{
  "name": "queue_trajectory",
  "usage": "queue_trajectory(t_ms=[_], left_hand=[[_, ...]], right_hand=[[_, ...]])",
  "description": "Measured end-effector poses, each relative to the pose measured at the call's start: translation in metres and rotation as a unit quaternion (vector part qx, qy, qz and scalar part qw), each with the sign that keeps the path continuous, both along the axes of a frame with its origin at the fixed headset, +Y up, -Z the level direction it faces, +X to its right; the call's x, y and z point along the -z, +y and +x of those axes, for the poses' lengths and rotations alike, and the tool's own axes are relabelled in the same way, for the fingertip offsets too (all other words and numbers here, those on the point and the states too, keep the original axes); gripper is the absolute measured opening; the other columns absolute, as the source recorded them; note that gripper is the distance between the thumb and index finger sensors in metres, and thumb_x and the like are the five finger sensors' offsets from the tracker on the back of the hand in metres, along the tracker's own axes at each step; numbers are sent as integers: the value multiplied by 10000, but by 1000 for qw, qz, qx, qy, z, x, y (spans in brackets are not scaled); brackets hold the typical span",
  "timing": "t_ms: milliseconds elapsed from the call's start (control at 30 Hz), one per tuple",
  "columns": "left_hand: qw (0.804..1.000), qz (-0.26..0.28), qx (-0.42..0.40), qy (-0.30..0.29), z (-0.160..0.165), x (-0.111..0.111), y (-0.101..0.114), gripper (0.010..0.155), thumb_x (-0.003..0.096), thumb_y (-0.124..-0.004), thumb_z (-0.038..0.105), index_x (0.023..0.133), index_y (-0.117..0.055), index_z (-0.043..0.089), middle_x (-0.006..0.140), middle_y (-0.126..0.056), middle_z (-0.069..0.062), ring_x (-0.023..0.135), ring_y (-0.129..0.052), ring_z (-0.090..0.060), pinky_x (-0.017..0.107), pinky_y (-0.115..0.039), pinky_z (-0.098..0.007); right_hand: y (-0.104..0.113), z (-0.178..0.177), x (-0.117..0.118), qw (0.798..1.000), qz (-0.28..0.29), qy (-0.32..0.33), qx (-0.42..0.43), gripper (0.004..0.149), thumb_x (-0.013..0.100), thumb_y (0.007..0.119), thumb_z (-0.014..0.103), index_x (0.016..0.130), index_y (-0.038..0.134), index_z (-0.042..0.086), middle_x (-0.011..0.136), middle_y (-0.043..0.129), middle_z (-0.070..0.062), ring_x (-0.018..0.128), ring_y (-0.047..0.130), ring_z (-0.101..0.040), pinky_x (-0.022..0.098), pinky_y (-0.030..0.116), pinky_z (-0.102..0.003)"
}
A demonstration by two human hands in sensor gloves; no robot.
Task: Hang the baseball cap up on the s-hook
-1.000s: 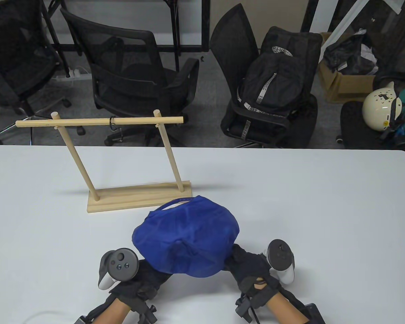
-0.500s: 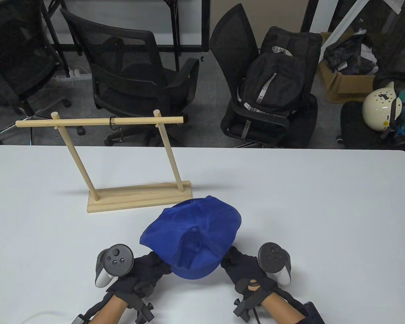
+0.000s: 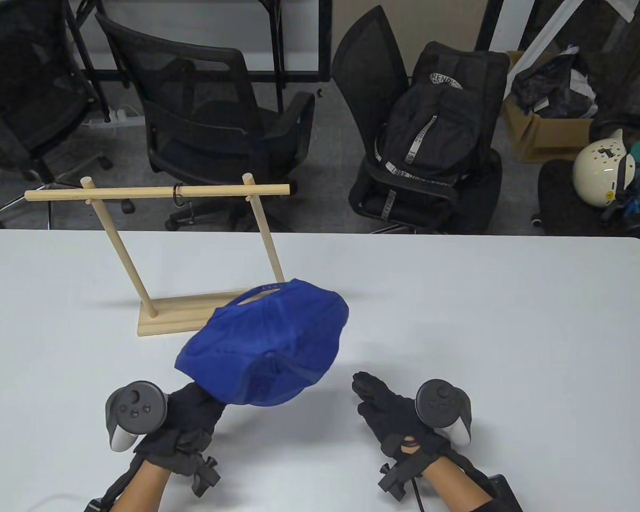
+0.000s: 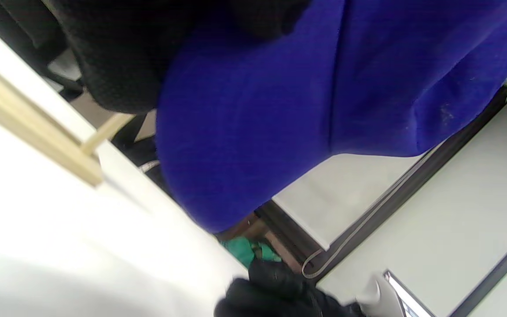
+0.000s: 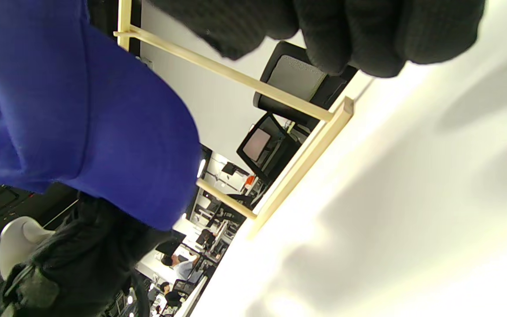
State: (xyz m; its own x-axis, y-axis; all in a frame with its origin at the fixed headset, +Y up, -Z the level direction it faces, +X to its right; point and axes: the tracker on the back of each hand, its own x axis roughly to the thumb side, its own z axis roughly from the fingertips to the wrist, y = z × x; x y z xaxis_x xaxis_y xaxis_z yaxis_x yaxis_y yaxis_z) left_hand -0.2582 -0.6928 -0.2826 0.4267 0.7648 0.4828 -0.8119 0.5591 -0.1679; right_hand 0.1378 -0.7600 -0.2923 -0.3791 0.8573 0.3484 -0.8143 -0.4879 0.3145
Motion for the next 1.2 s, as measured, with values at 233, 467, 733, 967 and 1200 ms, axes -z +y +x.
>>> queue_trajectory(t_ms=[233, 467, 733, 967, 1200], left_hand=[[998, 24, -26, 49, -48, 15, 31, 454, 572, -696, 186, 1026, -701, 205, 977, -914, -62, 882, -1012, -338, 611, -921, -551], [997, 12, -26, 69, -79, 44, 50, 455, 573, -697, 187, 1028, -703, 211, 980, -914, -59, 887, -1009, -340, 619, -911, -560], [997, -26, -21, 74, -95, 75, 49, 452, 577, -698, 187, 1028, -710, 220, 988, -911, -55, 902, -997, -344, 634, -892, -571], [995, -56, -23, 78, -101, 99, 33, 452, 578, -697, 187, 1028, -709, 219, 989, -910, -54, 905, -994, -343, 636, -890, -574], [991, -93, -19, 93, -109, 117, 9, 450, 579, -696, 184, 1028, -708, 222, 994, -906, -60, 915, -983, -354, 641, -879, -583]], right_hand=[[2, 3, 0, 1000, 6, -2, -9, 599, 514, 711, 140, 999, 515, -151, 947, 620, -471, 828, 716, -677, 540, 694, -686], [3, 7, 0, 1000, 12, -12, -17, 599, 516, 708, 141, 1001, 512, -152, 952, 610, -475, 833, 710, -678, 542, 690, -688], [3, 10, -2, 999, 13, -23, -28, 600, 516, 707, 142, 1001, 513, -153, 956, 602, -477, 833, 707, -680, 542, 690, -687], [5, 15, -4, 999, 16, -32, -31, 600, 517, 705, 142, 1003, 511, -153, 960, 594, -478, 837, 704, -679, 545, 687, -687], [2, 20, -4, 998, 10, -40, -37, 600, 518, 703, 141, 1004, 508, -151, 963, 586, -480, 841, 700, -677, 547, 686, -687]])
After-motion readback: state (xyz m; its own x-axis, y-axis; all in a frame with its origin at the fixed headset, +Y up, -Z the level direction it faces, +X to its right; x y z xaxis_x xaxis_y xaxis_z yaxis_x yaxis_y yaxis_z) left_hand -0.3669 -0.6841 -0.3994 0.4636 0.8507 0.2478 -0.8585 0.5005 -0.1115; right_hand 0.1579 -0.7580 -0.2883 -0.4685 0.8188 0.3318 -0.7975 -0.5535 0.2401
